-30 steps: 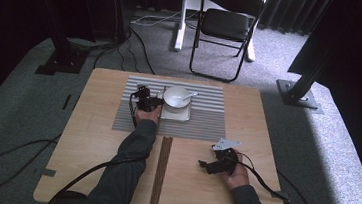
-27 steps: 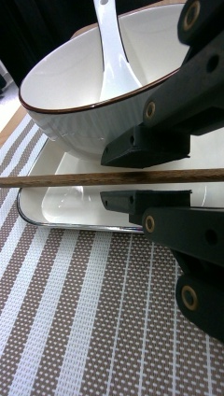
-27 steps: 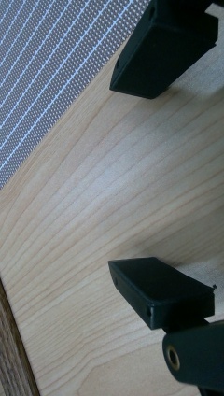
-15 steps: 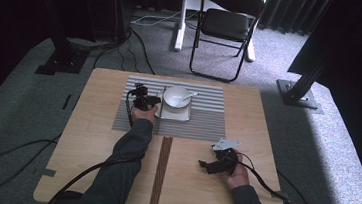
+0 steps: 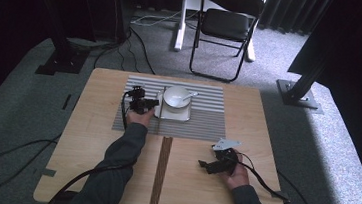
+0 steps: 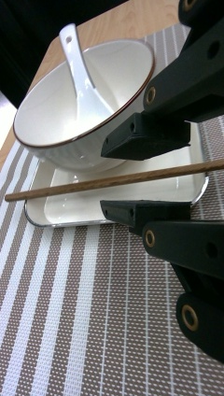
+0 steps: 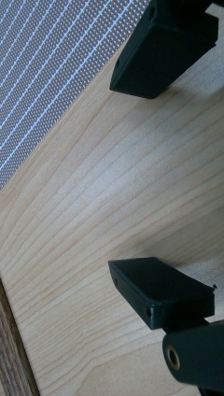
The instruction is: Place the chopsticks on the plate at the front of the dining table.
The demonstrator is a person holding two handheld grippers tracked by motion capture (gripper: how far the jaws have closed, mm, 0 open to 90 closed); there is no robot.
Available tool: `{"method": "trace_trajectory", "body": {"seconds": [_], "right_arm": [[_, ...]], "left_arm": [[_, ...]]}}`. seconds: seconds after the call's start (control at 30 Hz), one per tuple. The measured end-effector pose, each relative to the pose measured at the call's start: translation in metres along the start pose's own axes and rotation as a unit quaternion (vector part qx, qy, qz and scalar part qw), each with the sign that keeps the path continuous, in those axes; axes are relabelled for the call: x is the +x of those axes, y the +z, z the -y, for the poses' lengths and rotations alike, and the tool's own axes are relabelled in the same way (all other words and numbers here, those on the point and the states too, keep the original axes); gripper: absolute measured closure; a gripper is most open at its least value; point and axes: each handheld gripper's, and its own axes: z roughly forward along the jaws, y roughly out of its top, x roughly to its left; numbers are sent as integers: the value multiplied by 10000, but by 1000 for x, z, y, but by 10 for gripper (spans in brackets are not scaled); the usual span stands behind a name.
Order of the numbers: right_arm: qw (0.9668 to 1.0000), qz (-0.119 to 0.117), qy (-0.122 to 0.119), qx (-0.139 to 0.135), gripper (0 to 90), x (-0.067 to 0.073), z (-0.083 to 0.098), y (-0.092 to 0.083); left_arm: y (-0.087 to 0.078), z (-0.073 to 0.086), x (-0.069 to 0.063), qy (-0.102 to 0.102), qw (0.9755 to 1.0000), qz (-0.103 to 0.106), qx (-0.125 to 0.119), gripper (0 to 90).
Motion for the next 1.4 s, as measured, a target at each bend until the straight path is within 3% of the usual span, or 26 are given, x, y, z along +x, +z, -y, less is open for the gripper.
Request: {"method": "trace_trajectory", "body": {"seconds": [0.4,0.67,1.1,1.4], "right_arm": [[10000,0,0,-1,120,0,0,0],[10000,0,1,0,120,0,0,0],[10000,8,1,-4,122,0,0,0],[10000,10,5,-5,122,0,0,0]], "left_arm": [[-22,9,3,177,9998,90,-59,645],[-40,13,0,308,9991,259,-97,618],[-63,20,-18,602,9963,593,-158,597],[-74,30,-28,863,9940,648,-160,566]]}}
